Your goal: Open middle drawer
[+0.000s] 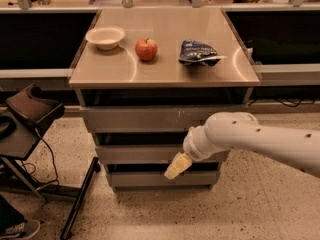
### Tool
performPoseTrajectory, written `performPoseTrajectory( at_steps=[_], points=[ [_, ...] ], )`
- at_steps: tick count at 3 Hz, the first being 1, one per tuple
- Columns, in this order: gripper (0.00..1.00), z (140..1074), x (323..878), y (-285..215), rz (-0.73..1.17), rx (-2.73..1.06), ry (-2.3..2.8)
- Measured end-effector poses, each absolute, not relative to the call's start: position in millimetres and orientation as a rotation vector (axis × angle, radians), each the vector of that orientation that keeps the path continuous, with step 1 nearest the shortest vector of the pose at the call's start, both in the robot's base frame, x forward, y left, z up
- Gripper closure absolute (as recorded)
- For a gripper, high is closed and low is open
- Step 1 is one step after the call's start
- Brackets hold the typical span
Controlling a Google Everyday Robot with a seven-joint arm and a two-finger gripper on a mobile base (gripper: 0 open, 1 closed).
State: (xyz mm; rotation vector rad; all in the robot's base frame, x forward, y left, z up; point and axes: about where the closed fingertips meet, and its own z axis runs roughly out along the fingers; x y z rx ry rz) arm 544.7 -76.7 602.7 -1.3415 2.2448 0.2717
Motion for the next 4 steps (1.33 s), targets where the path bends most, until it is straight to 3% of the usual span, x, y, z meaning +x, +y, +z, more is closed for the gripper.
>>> performPoseTrajectory(
  at_steps=[2, 4],
  points=[
    [0.0, 544.6, 569.0, -124.1, 0.126, -1.192, 2.403],
    [0.0, 531.4, 574.0, -125.0, 0.154, -1.257, 2.372]
  ],
)
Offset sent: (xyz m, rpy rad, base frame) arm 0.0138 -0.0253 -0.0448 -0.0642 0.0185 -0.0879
